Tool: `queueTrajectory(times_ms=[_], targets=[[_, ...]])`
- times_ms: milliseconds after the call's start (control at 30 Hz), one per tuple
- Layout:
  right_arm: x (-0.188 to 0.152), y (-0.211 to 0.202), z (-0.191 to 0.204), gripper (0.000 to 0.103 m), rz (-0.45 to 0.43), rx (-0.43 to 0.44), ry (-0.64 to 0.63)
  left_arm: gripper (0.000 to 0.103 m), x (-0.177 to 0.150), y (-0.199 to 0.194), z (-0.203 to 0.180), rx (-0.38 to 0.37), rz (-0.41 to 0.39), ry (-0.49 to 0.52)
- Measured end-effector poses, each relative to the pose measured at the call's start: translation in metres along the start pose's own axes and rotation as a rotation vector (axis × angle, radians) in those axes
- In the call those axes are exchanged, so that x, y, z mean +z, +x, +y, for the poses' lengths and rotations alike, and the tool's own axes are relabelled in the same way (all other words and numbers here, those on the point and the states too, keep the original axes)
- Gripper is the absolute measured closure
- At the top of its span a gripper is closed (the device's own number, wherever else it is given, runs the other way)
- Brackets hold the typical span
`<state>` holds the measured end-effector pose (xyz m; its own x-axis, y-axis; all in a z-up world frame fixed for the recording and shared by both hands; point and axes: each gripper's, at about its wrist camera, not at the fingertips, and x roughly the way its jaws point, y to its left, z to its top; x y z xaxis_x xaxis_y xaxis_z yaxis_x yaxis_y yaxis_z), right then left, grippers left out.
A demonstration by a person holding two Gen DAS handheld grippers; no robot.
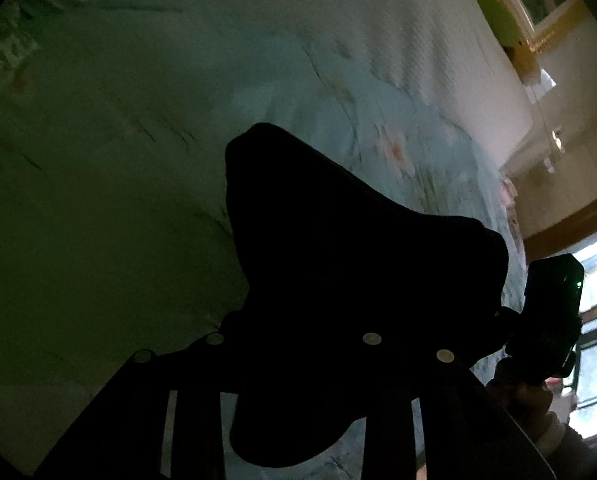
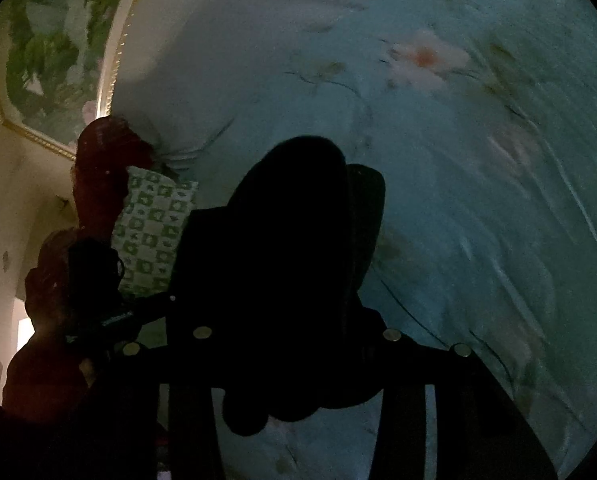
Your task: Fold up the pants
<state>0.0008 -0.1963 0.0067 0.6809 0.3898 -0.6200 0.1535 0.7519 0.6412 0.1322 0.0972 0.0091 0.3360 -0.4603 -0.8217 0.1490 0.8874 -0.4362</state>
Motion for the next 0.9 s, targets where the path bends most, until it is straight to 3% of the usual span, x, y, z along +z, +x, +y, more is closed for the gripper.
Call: queueTrajectory(times_ms=[300, 900], targets=[[0.032, 0.049, 0.036, 0.059, 0.057, 0.011, -0.099, 0.073, 0.015, -0.023, 0.04, 0.071, -0.068, -0.078], [0.041, 0.104, 0.054, 0.059, 0.145, 0.009, -0.153, 0.073, 0.015, -0.025, 0.086, 0.144, -0.096, -0.163]])
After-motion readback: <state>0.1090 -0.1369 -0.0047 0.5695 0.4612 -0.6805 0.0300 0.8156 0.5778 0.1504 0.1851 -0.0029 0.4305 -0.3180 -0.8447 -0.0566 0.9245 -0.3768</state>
